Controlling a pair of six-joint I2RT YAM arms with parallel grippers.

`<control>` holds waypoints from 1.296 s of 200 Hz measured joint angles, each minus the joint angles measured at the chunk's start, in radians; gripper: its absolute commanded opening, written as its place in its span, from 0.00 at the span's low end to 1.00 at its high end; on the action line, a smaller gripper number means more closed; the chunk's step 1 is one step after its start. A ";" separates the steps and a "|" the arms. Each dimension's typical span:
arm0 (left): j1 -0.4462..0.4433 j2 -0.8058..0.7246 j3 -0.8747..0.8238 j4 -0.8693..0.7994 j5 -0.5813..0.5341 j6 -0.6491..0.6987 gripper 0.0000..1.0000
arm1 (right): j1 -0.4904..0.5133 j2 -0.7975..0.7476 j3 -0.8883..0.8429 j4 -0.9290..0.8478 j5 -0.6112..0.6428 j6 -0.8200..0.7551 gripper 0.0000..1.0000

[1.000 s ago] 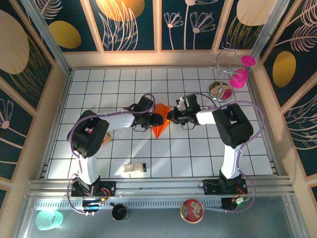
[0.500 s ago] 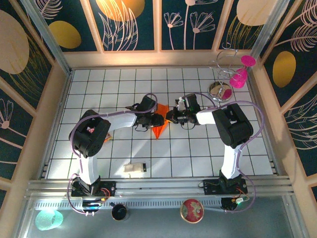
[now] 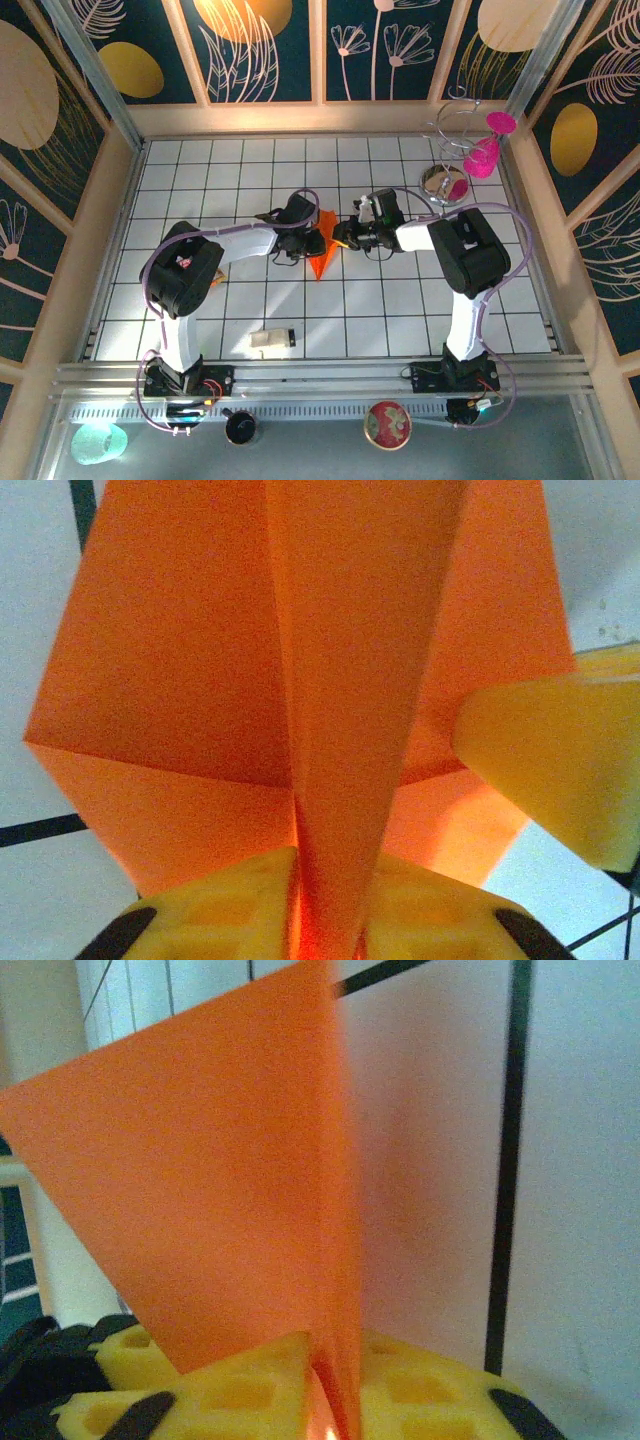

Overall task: Fold a paper plane with a square sheet of paper (pick it up from the middle)
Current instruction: Move the paper plane to the top-center of the table.

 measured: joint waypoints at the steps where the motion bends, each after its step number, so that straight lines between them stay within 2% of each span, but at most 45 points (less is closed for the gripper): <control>1: 0.000 0.000 0.002 -0.001 -0.003 0.000 0.13 | 0.000 0.000 0.000 -0.001 0.001 0.000 0.31; 39: -0.001 0.000 0.051 -0.038 -0.050 0.019 0.09 | -0.032 -0.063 -0.016 -0.024 0.066 0.006 0.46; 81: 0.000 0.012 0.180 -0.143 -0.170 0.098 0.09 | -0.078 -0.229 -0.041 -0.068 0.219 0.001 0.54; 118: 0.028 0.092 0.366 -0.218 -0.266 0.189 0.10 | -0.085 -0.296 -0.045 -0.095 0.331 -0.011 0.54; 181: 0.151 0.298 0.579 -0.317 -0.313 0.277 0.10 | -0.086 -0.297 -0.078 -0.132 0.381 -0.021 0.56; 215: 0.172 0.377 0.660 -0.349 -0.320 0.292 0.16 | -0.086 -0.297 -0.085 -0.127 0.381 -0.022 0.56; 242: 0.172 0.406 0.684 -0.358 -0.320 0.294 0.26 | -0.086 -0.297 -0.094 -0.128 0.381 -0.021 0.56; 259: 0.172 0.410 0.686 -0.364 -0.323 0.287 0.27 | -0.086 -0.297 -0.094 -0.127 0.381 -0.021 0.56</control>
